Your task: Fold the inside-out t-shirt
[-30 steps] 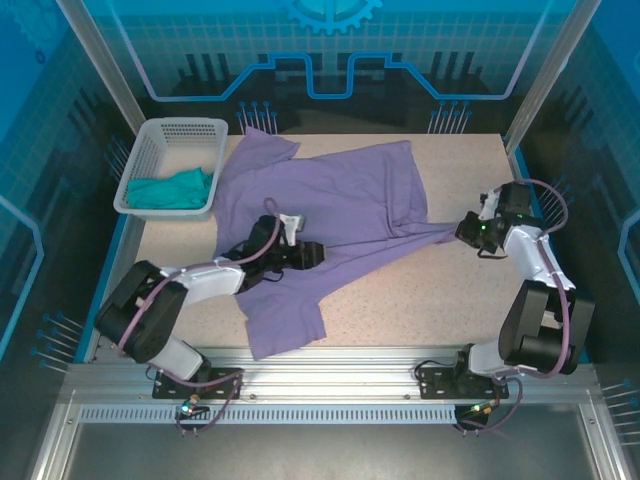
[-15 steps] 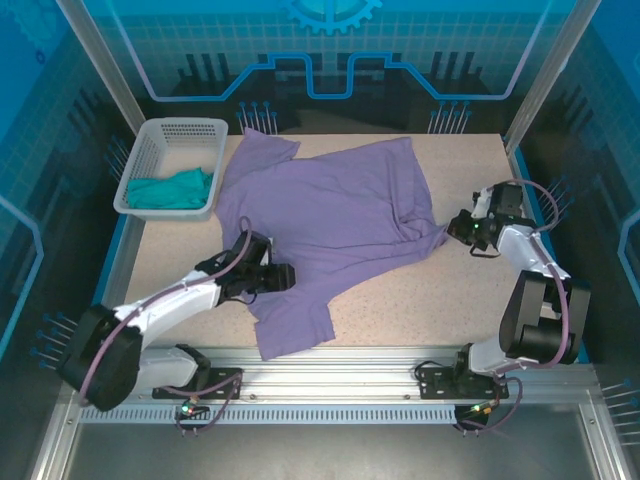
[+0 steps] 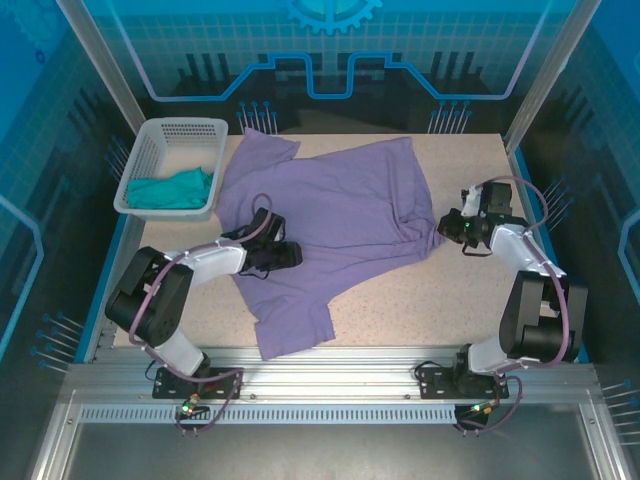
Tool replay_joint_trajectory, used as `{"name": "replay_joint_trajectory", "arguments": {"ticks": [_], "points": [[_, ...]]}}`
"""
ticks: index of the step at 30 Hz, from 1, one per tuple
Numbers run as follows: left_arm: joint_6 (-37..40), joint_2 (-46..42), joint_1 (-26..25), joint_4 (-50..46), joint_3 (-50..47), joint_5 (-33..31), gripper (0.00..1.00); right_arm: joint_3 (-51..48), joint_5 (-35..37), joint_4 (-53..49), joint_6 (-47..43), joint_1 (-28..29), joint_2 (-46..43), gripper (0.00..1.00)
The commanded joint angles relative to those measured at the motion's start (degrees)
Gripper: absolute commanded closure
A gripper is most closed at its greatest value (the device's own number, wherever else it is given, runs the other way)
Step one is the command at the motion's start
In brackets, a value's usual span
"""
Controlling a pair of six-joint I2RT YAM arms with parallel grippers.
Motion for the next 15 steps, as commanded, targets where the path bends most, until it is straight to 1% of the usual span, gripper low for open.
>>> {"name": "replay_joint_trajectory", "arguments": {"ticks": [1, 4, 8, 13, 15], "points": [[1.12, 11.19, 0.54, 2.42, 10.09, 3.39, 0.40, -1.08, -0.91, 1.20, 0.33, 0.65, -1.82, 1.00], [0.95, 17.60, 0.23, 1.87, 17.24, 6.12, 0.40, -1.13, 0.18, 1.08, 0.44, 0.31, -2.43, 1.00], [3.77, 25.15, 0.15, -4.41, 30.98, 6.35, 0.41, -1.65, 0.63, 1.94, 1.35, -0.32, -3.03, 1.00], [7.29, 27.45, 0.40, -9.16, 43.11, 4.66, 0.40, -2.01, 1.14, 1.77, 1.38, -0.33, -3.36, 1.00], [8.67, 24.89, 0.39, -9.90, 43.00, 3.45, 0.40, -2.38, 1.10, 1.87, 1.41, -0.26, -3.78, 1.00]]}}
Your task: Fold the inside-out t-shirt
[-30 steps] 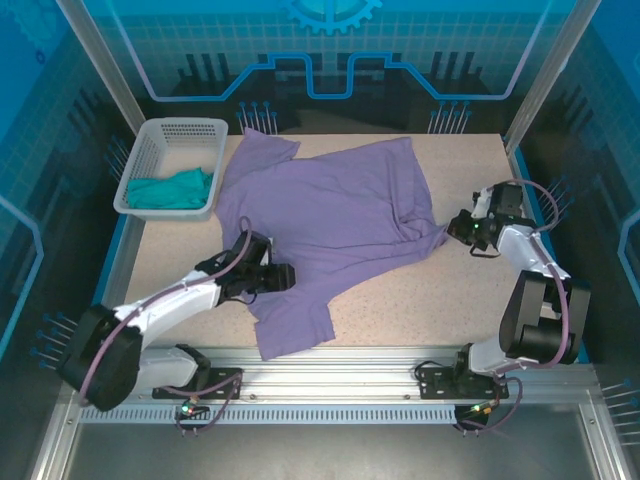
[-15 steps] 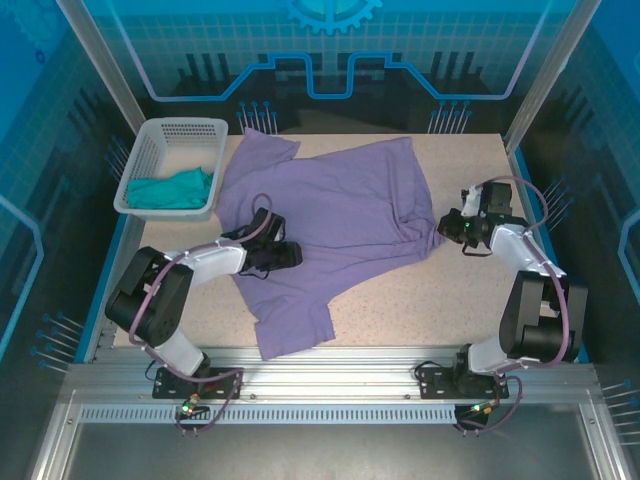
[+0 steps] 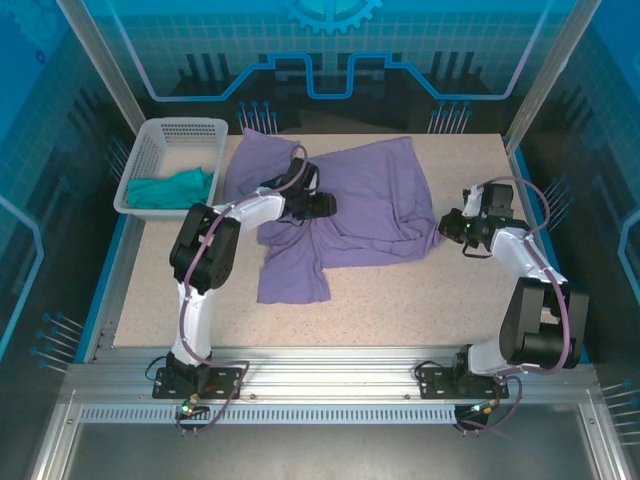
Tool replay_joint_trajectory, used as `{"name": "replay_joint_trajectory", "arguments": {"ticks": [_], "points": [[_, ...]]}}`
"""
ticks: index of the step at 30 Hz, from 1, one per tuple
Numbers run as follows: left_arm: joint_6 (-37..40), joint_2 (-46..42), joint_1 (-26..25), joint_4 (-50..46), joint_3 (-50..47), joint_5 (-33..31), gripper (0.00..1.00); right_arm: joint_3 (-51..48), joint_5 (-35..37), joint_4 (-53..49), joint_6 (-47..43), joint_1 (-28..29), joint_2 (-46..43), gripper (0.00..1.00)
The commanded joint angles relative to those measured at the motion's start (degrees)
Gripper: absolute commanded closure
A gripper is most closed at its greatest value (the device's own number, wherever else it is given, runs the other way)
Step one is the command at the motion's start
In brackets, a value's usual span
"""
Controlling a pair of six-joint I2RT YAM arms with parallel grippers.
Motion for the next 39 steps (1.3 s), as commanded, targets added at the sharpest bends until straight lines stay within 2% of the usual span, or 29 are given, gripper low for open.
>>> {"name": "replay_joint_trajectory", "arguments": {"ticks": [1, 4, 6, 10, 13, 16, 19, 22, 31, 37, 39], "points": [[3.90, -4.76, 0.17, -3.46, -0.29, -1.69, 0.40, -1.10, 0.62, 0.51, 0.57, -0.27, -1.81, 1.00], [2.56, -16.51, 0.08, 1.59, -14.86, -4.00, 0.40, -1.85, 0.52, 0.07, 0.27, 0.11, -3.03, 1.00], [0.99, -25.72, 0.09, 1.75, -25.98, -6.62, 0.40, -3.01, 0.69, -0.52, -0.13, 0.58, -4.04, 1.00], [-1.22, -40.18, 0.08, -7.07, -41.60, -14.07, 0.39, -3.31, 1.34, -2.03, -1.06, 1.86, -5.35, 1.00], [-3.80, -46.56, 0.10, -14.66, -47.81, -14.19, 0.38, -2.88, 1.85, -3.18, -1.87, 2.94, -5.38, 1.00], [-5.84, -47.23, -0.26, -16.83, -50.46, -10.22, 0.38, -2.46, 2.25, -3.76, -2.36, 3.65, -5.10, 1.00], [-6.26, -44.57, -0.88, -14.21, -51.11, -6.98, 0.38, -2.25, 2.20, -3.67, -2.52, 3.83, -4.98, 1.00], [-6.29, -41.24, -1.36, -11.57, -50.55, -4.73, 0.43, -2.20, 2.11, -3.84, -2.77, 3.78, -4.98, 1.00], [-6.23, -37.13, -3.52, -10.83, -50.54, -6.64, 0.64, -3.22, 2.40, -3.66, -3.02, 3.76, -6.75, 1.00], [-5.82, -37.32, -3.53, -7.70, -51.15, -9.68, 0.86, -3.30, 1.56, -3.36, -2.76, 3.77, -6.39, 1.00], [-5.41, -38.29, -3.48, -6.41, -51.36, -10.25, 0.96, -3.71, 1.53, -2.61, -2.25, 3.80, -6.56, 1.00]]}}
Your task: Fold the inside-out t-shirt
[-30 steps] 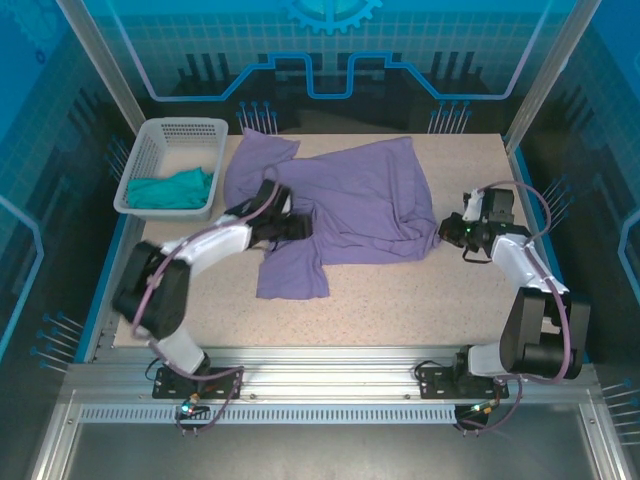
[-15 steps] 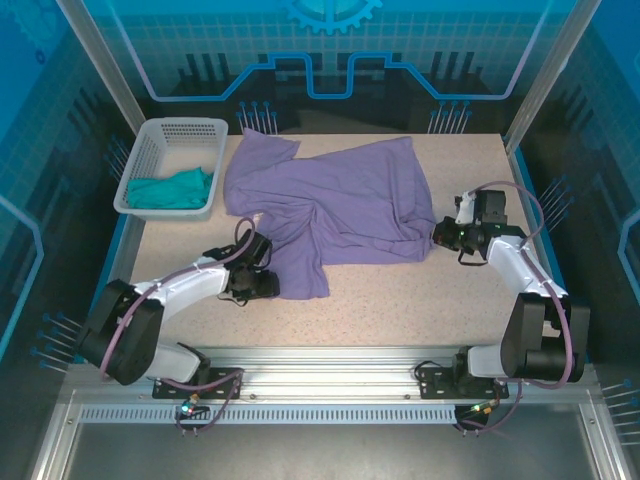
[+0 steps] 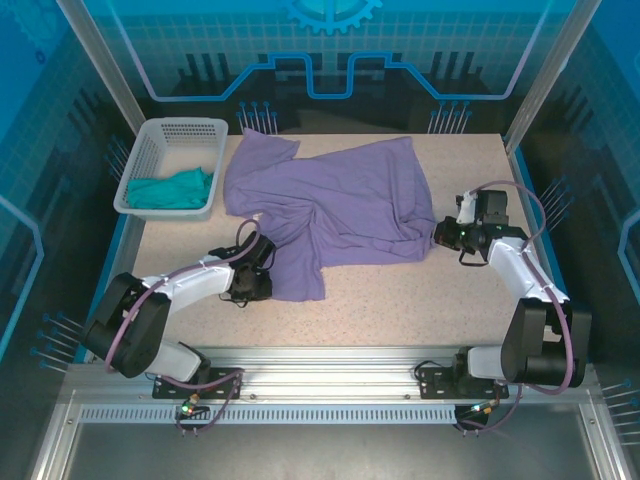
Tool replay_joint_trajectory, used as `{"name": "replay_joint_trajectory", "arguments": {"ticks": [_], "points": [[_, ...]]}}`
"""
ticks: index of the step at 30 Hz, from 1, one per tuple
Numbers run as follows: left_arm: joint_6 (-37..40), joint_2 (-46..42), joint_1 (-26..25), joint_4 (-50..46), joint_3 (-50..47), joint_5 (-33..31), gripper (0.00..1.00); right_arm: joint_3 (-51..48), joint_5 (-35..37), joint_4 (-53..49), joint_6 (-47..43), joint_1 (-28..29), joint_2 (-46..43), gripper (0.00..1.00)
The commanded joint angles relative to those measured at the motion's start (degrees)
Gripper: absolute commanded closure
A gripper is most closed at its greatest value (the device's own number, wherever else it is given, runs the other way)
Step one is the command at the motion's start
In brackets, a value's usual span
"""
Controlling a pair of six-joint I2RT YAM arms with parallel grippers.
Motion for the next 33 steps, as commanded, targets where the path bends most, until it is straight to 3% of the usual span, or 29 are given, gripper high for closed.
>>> {"name": "replay_joint_trajectory", "arguments": {"ticks": [1, 8, 14, 17, 25, 27, 31, 33], "points": [[0.72, 0.39, -1.23, 7.60, -0.92, 2.47, 1.00, -0.82, -0.78, 0.82, 0.07, 0.64, -0.98, 1.00], [3.17, -15.62, -1.23, 7.61, 4.71, -2.77, 1.00, 0.69, 0.62, 6.43, 3.02, -2.39, -5.57, 1.00], [7.15, -34.09, -1.81, 10.37, 14.55, -9.00, 1.00, 7.80, 6.53, 2.86, -0.67, -7.18, -19.18, 1.00], [10.58, -38.77, -2.82, 9.60, 22.87, -10.17, 1.00, 14.07, 9.20, -1.57, -3.28, -8.86, -26.42, 1.00], [18.71, -36.53, -3.78, -0.35, 51.49, -12.51, 1.00, 38.73, 16.88, -17.18, -12.05, -9.91, -33.27, 0.98], [20.84, -34.09, -3.73, -1.92, 56.60, -14.82, 1.00, 43.67, 17.73, -19.24, -13.20, -9.91, -32.82, 0.98], [28.14, -26.85, -3.71, -0.28, 65.07, -26.01, 1.00, 54.02, 17.97, -22.28, -14.90, -9.87, -28.86, 0.97], [31.63, -23.52, -3.49, 2.84, 67.90, -27.10, 1.00, 57.40, 17.24, -22.68, -15.21, -9.91, -26.30, 0.97]]}}
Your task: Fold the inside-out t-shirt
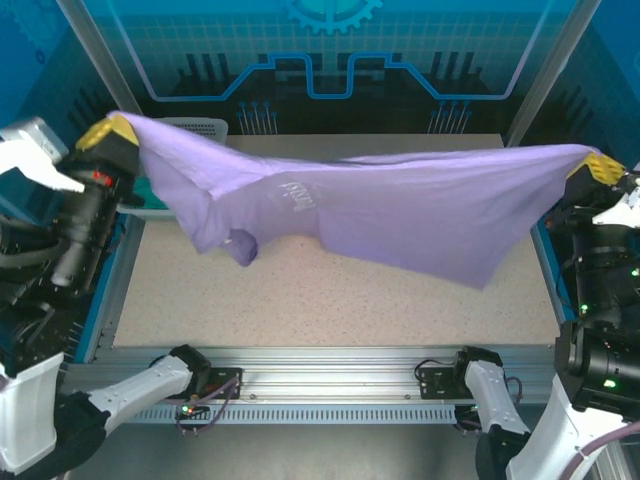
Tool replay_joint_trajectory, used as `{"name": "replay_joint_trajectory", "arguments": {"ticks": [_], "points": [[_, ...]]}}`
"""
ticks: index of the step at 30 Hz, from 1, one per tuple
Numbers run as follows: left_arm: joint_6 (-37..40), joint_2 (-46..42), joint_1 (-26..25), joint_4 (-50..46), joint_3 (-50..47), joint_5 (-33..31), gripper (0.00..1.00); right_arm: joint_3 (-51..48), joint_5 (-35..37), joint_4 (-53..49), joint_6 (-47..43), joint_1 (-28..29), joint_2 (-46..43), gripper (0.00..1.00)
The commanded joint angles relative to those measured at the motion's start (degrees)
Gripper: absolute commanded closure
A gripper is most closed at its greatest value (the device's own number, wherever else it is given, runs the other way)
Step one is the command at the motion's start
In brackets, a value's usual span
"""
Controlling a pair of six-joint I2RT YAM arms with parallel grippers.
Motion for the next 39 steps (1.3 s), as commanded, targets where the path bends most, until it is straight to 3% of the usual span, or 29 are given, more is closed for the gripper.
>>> {"name": "replay_joint_trajectory", "arguments": {"ticks": [1, 4, 9, 14, 17, 22, 30, 39], "points": [[8.83, 7.28, 0.23, 1.94, 3.91, -7.10, 1.00, 3.56, 0.65, -3.97, -2.33, -0.78, 5.46, 0.97], [8.57, 15.94, 3.52, -0.75, 10.97, -4.05, 1.00, 2.88, -1.88, -2.17, -1.62, -0.72, 9.62, 0.97], [1.04, 32.94, 14.40, -6.50, 21.43, 7.61, 1.00, -2.27, -6.73, 5.69, 1.39, -0.78, 19.39, 0.98], [0.52, 46.32, 16.41, -10.43, 36.62, 11.05, 1.00, 1.28, -9.55, 7.90, 2.26, -0.20, 29.07, 0.98], [0.93, 49.48, 16.42, -11.59, 42.11, 12.13, 1.00, 3.80, -9.41, 7.12, 1.63, -0.19, 31.14, 0.98], [0.83, 43.34, 16.33, -8.81, 36.41, 13.78, 1.00, 4.49, -8.33, 5.27, 0.21, -0.38, 28.76, 0.99], [-3.58, 19.61, 15.40, 1.97, 12.13, 19.84, 1.00, 2.94, -7.95, 1.25, 0.20, -2.07, 16.99, 0.98], [-7.65, 4.04, 15.10, 4.38, 9.75, 26.21, 1.00, 14.14, -2.57, -7.12, -2.09, -2.18, 8.81, 0.97]]}}
